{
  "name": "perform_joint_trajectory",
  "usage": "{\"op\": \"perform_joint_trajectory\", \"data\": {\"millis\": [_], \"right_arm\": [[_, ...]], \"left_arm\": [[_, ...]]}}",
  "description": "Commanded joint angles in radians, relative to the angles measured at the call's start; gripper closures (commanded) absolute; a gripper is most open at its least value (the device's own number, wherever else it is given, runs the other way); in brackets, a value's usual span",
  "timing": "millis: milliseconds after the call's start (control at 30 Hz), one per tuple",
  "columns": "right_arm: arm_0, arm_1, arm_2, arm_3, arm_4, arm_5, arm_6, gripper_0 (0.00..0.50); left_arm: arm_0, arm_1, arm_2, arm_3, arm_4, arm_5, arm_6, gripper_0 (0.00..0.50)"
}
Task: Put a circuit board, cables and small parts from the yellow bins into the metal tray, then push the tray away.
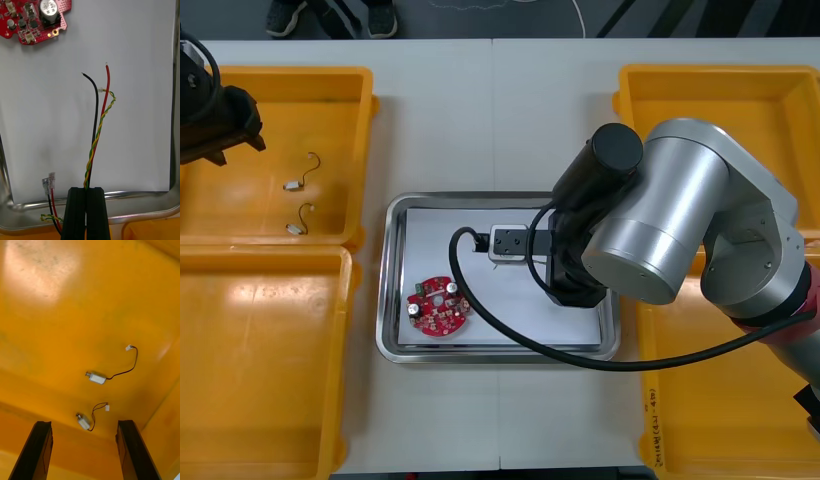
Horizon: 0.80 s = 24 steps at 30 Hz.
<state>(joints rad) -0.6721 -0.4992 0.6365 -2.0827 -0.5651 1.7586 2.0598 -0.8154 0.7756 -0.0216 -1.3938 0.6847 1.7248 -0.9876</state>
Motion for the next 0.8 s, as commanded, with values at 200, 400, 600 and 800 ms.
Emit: {"op": "perform_joint_trajectory", "data": {"millis": [200, 400, 600, 800], "right_arm": [[-0.037, -0.012, 0.066, 0.043, -0.013, -0.08, 0.12, 0.5], [-0.037, -0.019, 0.098, 0.043, -0.021, -0.094, 0.123, 0.5], [-0.037, -0.033, 0.117, 0.043, -0.053, -0.094, 0.129, 0.5], [-0.037, -0.041, 0.155, 0.043, -0.032, -0.114, 0.134, 0.5]], "left_arm": [[-0.056, -0.059, -0.008, 0.091, -0.034, -0.119, -0.269, 0.0], [-0.057, -0.065, -0.052, 0.147, -0.027, -0.188, -0.302, 0.0], [-0.056, -0.081, -0.075, 0.17, -0.03, -0.214, -0.306, 0.0], [-0.056, -0.104, -0.095, 0.203, -0.036, -0.24, -0.302, 0.0]]}}
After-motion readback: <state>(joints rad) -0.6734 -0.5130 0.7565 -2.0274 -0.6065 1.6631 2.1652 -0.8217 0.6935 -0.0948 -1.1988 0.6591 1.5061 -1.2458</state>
